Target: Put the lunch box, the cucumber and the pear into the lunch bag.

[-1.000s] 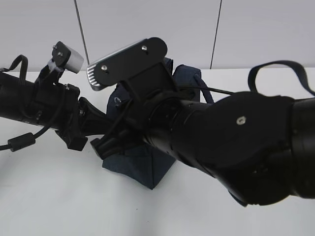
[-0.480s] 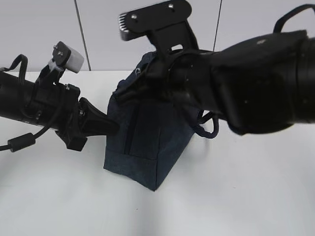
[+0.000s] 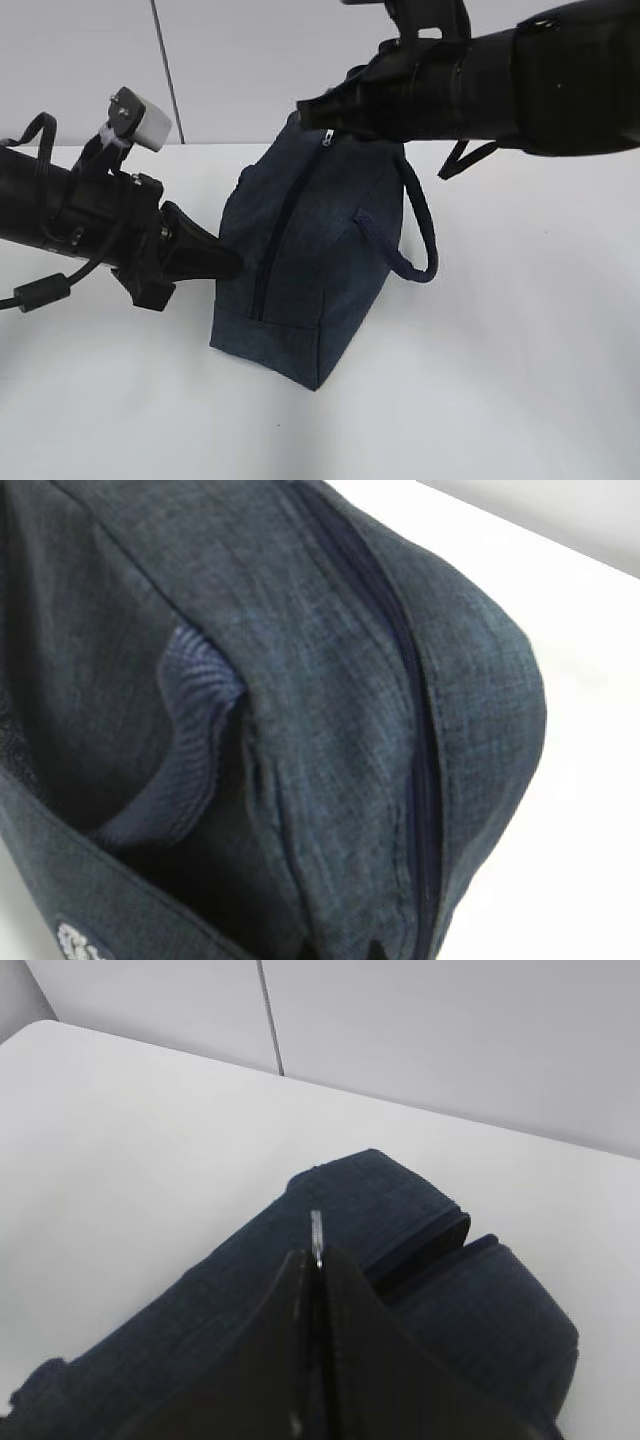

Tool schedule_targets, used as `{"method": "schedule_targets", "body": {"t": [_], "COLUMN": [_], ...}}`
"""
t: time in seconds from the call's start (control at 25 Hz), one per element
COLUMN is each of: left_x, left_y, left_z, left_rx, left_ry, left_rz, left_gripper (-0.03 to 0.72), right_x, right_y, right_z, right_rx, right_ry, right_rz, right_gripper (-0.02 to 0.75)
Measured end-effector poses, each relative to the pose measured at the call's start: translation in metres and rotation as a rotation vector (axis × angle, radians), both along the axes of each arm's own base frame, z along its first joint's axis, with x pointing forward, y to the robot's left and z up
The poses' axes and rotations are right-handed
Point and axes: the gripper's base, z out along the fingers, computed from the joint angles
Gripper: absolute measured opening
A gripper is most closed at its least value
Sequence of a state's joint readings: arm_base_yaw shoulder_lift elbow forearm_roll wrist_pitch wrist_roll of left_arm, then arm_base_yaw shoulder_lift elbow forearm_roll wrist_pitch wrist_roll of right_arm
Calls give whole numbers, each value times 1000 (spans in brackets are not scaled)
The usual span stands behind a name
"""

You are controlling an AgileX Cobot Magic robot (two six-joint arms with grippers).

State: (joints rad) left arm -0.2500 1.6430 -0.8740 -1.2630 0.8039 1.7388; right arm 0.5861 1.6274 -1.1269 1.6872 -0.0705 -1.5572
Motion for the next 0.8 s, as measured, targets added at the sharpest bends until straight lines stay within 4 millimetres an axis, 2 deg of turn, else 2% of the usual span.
{"method": "schedule_targets", "body": {"t": [0.24,0.48,0.64,0.8], "left_x": [-2,-3,-3,-3], "left_y": [0,0,0,0], "left_z": [-1,-1,-1,-1], "left_rx": [6,6,5,1], "left_ry": [23,33,38,49], "left_rz": [-13,-15,-12,-5], "left_gripper": [-8,-9,-9,-9], "right_x": [35,73,100,127], "right_y": [-20,-57,-80,-104], "right_z": [-10,-26,-48,-88], "right_rx": [77,218,399,586], "right_ry": [48,114,220,374], "right_rz": [-27,-58,-48,-65], "right_gripper": [6,6,6,6]}}
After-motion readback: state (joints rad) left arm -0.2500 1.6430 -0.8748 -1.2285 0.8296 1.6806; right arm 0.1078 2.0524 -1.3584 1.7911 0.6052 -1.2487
